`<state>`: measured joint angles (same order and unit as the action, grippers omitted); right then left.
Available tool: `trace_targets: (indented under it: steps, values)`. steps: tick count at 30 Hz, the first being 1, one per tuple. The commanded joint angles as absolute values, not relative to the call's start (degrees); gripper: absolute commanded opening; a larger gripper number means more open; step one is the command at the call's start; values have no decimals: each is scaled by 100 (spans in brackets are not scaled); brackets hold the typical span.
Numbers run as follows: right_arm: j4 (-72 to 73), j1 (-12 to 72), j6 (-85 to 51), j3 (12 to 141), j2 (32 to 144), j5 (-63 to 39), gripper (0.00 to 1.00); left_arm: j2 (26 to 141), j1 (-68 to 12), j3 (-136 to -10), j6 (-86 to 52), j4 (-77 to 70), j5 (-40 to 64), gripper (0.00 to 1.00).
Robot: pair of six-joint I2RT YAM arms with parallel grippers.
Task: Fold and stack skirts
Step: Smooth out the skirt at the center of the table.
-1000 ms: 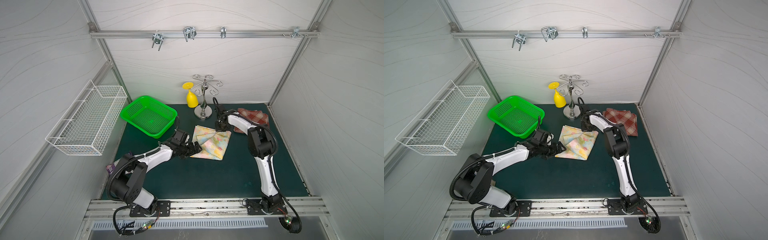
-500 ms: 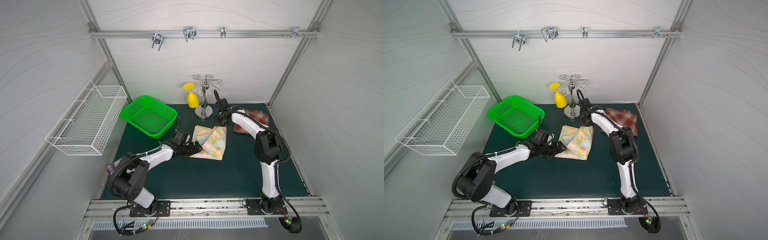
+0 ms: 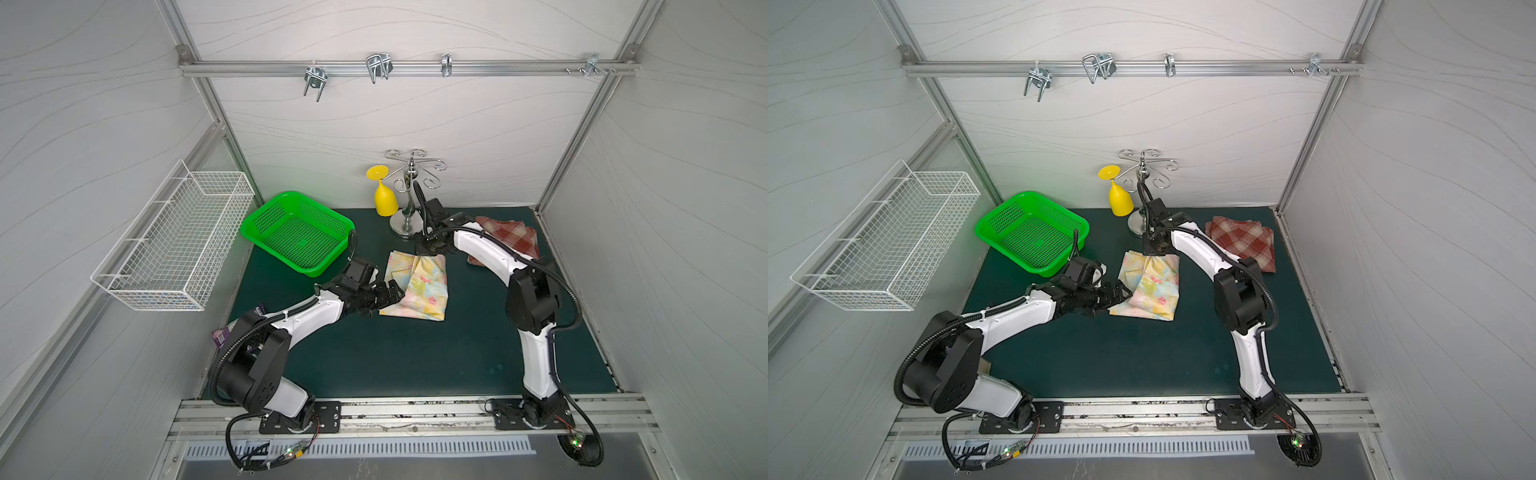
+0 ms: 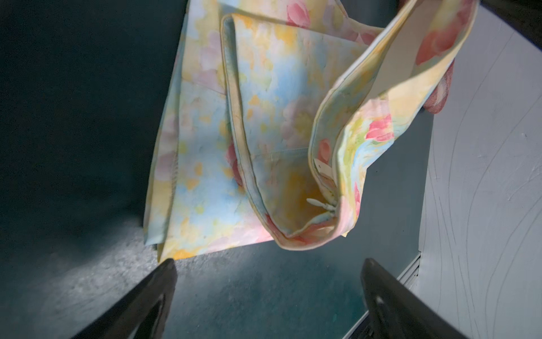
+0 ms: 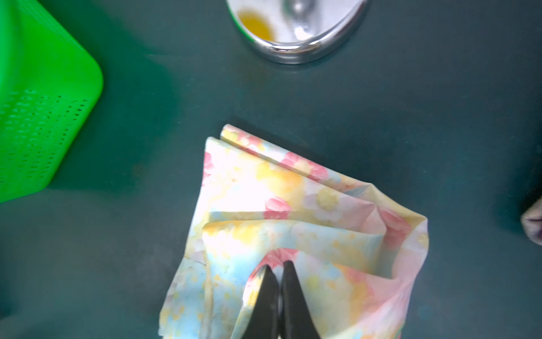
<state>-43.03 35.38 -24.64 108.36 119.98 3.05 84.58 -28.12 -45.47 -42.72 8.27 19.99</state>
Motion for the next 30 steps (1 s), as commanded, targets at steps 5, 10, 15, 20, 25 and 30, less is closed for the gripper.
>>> trace_targets:
  steps: [5, 10, 15, 20, 25, 30]
  values:
    - [-4517, 3890, -2558, 11552, 12249, 156, 1, 8261, -2753, -4406, -4359, 746, 1881, 98]
    - [-4660, 3974, -2601, 11892, 12682, 98, 2, 8149, -2710, -4361, -4346, 782, 1872, 98]
    - [-4652, 4047, -2619, 11921, 12971, 89, 4, 8112, -2659, -4274, -4322, 773, 1889, 98]
    - [-4588, 4150, -2636, 11935, 13142, 24, 13, 8103, -2612, -4211, -4320, 748, 1898, 98]
    - [-4500, 4275, -2758, 12003, 13281, -155, 20, 8034, -2550, -4201, -4313, 781, 1883, 98]
    - [-4518, 4379, -2764, 12001, 13334, -167, 37, 7878, -2453, -4197, -4299, 880, 1829, 98]
